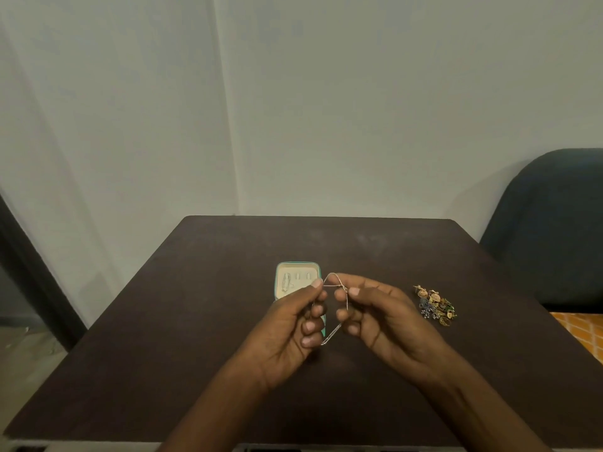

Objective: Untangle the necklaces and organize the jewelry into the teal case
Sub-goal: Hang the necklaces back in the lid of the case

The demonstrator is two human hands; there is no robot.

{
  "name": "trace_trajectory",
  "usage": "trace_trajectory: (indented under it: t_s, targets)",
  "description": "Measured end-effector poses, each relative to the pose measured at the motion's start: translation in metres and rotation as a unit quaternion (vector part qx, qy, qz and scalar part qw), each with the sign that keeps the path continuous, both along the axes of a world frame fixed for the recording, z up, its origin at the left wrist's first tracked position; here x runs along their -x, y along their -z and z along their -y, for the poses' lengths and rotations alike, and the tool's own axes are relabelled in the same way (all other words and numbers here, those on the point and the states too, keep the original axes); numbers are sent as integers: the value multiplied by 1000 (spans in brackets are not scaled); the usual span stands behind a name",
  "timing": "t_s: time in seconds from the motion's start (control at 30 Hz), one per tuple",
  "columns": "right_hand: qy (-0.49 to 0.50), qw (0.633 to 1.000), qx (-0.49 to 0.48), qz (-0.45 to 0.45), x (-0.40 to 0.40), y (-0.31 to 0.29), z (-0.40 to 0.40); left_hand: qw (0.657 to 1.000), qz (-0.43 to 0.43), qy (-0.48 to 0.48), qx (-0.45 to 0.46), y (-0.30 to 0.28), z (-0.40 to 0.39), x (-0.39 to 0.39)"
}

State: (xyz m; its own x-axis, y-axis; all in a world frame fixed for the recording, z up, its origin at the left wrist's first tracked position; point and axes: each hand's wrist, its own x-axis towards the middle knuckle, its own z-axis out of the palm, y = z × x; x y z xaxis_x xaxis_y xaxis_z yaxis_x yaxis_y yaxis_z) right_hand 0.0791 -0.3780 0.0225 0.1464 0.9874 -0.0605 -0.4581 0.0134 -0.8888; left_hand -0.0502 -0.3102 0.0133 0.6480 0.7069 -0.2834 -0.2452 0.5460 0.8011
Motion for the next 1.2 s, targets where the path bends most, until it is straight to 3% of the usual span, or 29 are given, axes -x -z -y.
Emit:
trace_trajectory:
  t_s: [0.13, 0.27, 0.47, 0.7, 0.77, 0.83, 0.97, 1.0, 1.2]
  targets:
    - [1, 1000, 2, -19, 1, -2, -3, 1000, -6, -3, -9, 0, -2, 2]
    - [-11, 1000, -14, 19, 1, -4, -1, 999, -15, -12, -31, 0, -2, 3]
    - [36, 957, -73, 280, 0, -10, 5, 993, -52, -20, -104, 2, -3, 5]
    - [-11, 976, -85, 199, 5, -11, 4, 993, -59, 1, -105, 0, -5, 8]
    - [15, 954, -119, 274, 4, -8, 2, 996, -53, 16, -72, -1, -6, 10]
    - [61, 907, -165, 383, 3, -7, 1, 998, -48, 33, -34, -1, -5, 10]
    - [177, 710, -248, 634, 4, 2, -2, 998, -35, 43, 24, 1, -4, 7]
    - [188, 692, -250, 651, 5, 4, -2, 998, -34, 45, 30, 1, -4, 7]
    - [217, 713, -228, 627, 7, 6, -3, 996, -25, 55, 64, 4, -3, 6]
